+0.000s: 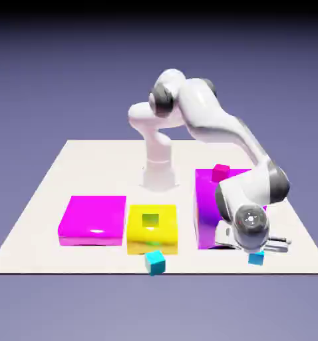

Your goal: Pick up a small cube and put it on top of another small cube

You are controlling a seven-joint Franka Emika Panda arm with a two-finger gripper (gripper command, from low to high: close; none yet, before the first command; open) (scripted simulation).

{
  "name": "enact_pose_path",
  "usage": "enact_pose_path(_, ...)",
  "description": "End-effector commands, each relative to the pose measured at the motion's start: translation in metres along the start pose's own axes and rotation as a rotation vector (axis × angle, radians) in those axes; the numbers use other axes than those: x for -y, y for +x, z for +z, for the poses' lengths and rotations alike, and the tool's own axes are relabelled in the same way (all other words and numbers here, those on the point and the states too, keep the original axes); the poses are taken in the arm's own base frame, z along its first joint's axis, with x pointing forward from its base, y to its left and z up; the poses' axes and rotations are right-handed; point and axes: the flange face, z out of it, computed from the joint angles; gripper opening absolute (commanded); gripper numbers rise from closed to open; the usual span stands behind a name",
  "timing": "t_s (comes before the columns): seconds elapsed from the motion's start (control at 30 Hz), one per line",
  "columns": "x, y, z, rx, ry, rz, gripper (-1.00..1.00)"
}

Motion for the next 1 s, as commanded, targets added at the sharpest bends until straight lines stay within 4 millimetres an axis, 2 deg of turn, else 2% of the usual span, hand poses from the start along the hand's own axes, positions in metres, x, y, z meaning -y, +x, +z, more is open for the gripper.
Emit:
enact_pose_path(0.0,0.006,0.000,0.009,0.020,-0.032,0.007,0.00)
enact_pose_path(0.1,0.022,0.000,0.039,0.076,-0.130,0.025,0.00)
enact_pose_path(0.17,0.022,0.000,0.039,0.076,-0.131,0.025,0.00)
enact_pose_path(0.33,0.025,0.007,0.100,0.077,-0.131,0.026,0.00)
enact_pose_path(0.37,0.025,0.007,0.102,0.077,-0.131,0.026,0.00)
enact_pose_path(0.4,0.025,0.007,0.102,0.077,-0.131,0.026,-1.00)
enact_pose_path(0.43,0.025,0.007,0.102,0.077,-0.131,0.026,-1.00)
enact_pose_path(0.6,0.022,0.000,0.041,0.076,-0.131,0.025,-1.00)
enact_pose_path(0.67,-0.007,0.057,0.005,0.111,-0.093,0.079,-1.00)
enact_pose_path(0.73,-0.048,0.118,-0.028,0.157,-0.045,0.141,-1.00)
enact_pose_path(0.8,-0.097,0.178,-0.057,0.208,0.009,0.203,-1.00)
enact_pose_path(0.9,-0.185,0.259,-0.089,0.295,0.103,0.296,-1.00)
enact_pose_path(0.93,-0.208,0.277,-0.094,0.317,0.128,0.318,-1.00)
enact_pose_path(0.97,-0.208,0.277,-0.094,0.317,0.128,0.318,-1.00)
